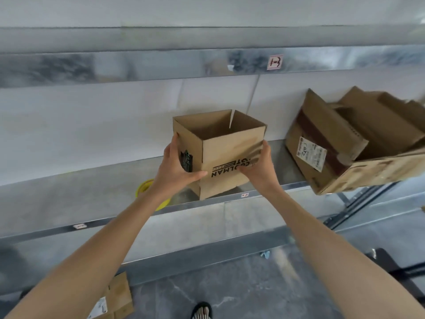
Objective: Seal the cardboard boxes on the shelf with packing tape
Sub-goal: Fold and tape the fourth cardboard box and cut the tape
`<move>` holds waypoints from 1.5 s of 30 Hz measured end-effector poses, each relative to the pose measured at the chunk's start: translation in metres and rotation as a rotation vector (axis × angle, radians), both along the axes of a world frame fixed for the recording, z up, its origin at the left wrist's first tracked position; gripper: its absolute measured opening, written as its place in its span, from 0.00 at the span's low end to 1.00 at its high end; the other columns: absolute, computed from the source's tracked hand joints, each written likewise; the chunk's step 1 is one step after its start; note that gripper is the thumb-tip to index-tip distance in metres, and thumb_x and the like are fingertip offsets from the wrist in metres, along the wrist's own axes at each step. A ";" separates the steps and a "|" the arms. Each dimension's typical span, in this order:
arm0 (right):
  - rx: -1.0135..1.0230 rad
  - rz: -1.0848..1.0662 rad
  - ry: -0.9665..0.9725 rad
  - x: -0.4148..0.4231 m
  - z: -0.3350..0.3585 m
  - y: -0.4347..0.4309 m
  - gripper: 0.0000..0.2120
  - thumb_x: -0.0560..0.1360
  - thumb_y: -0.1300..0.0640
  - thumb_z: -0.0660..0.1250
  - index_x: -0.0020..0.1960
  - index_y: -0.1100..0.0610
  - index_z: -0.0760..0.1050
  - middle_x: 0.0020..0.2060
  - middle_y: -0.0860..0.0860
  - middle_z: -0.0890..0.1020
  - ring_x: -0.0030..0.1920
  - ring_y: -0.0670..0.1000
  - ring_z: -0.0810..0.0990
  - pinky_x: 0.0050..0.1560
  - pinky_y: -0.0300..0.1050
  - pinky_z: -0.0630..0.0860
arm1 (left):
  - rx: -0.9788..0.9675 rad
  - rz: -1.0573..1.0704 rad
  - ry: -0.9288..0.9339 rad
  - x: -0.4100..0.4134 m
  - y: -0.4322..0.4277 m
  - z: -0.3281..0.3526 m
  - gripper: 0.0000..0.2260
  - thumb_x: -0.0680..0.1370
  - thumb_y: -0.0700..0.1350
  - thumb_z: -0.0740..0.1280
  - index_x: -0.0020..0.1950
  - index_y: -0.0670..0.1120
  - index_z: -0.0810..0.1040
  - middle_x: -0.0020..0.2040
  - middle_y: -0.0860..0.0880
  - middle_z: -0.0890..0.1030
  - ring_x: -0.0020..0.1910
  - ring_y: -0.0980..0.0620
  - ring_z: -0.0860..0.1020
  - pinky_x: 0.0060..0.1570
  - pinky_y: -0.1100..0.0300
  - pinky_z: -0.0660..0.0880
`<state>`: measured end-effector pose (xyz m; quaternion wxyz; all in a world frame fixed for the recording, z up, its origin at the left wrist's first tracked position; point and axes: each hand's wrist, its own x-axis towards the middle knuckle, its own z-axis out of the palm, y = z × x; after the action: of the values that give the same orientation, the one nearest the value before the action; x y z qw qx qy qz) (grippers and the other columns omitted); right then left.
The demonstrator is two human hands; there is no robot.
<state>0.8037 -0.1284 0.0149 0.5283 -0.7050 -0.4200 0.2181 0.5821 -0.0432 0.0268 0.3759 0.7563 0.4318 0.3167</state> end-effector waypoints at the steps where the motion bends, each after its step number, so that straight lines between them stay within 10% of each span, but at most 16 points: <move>1: -0.012 -0.006 0.010 0.005 -0.003 0.001 0.40 0.67 0.63 0.75 0.70 0.50 0.56 0.60 0.49 0.70 0.59 0.51 0.73 0.52 0.43 0.78 | 0.009 -0.022 0.025 0.004 0.004 -0.004 0.56 0.57 0.63 0.76 0.75 0.63 0.44 0.73 0.53 0.60 0.68 0.56 0.62 0.68 0.50 0.64; 15: -0.063 0.040 -0.060 0.025 -0.010 0.017 0.41 0.66 0.44 0.75 0.72 0.44 0.56 0.64 0.46 0.68 0.58 0.47 0.72 0.49 0.38 0.75 | -0.016 -0.022 -0.103 0.034 0.014 -0.017 0.41 0.66 0.55 0.75 0.73 0.61 0.56 0.65 0.57 0.73 0.63 0.59 0.72 0.61 0.53 0.73; 20: -0.061 0.157 -0.020 0.037 -0.005 0.013 0.38 0.69 0.44 0.72 0.74 0.41 0.56 0.64 0.48 0.71 0.60 0.50 0.74 0.55 0.52 0.77 | -0.066 0.050 -0.237 0.046 -0.002 -0.005 0.27 0.70 0.55 0.71 0.63 0.72 0.63 0.55 0.59 0.81 0.54 0.60 0.79 0.56 0.50 0.77; 33: -0.024 0.139 0.124 0.041 0.016 0.014 0.25 0.76 0.40 0.61 0.70 0.50 0.68 0.60 0.48 0.77 0.59 0.49 0.76 0.57 0.45 0.75 | -0.177 0.462 -0.331 0.072 -0.026 0.006 0.16 0.80 0.52 0.60 0.67 0.54 0.74 0.60 0.55 0.78 0.60 0.56 0.75 0.61 0.61 0.69; 38: -0.012 0.115 0.121 0.034 0.021 0.019 0.16 0.79 0.49 0.58 0.64 0.51 0.71 0.50 0.45 0.78 0.48 0.43 0.76 0.40 0.29 0.71 | -0.192 0.410 -0.214 0.070 -0.025 0.007 0.16 0.79 0.50 0.57 0.64 0.51 0.76 0.59 0.51 0.79 0.59 0.51 0.74 0.62 0.54 0.70; 45: -0.183 0.254 0.121 0.044 0.015 0.023 0.20 0.76 0.40 0.60 0.59 0.52 0.76 0.52 0.50 0.81 0.51 0.51 0.78 0.51 0.43 0.76 | -0.244 0.289 -0.125 0.059 -0.018 0.007 0.13 0.80 0.57 0.58 0.57 0.52 0.76 0.62 0.50 0.76 0.63 0.51 0.73 0.63 0.53 0.69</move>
<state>0.8479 -0.1050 0.0303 0.4542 -0.6771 -0.4514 0.3624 0.6413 -0.0610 0.0333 0.4416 0.6142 0.5469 0.3587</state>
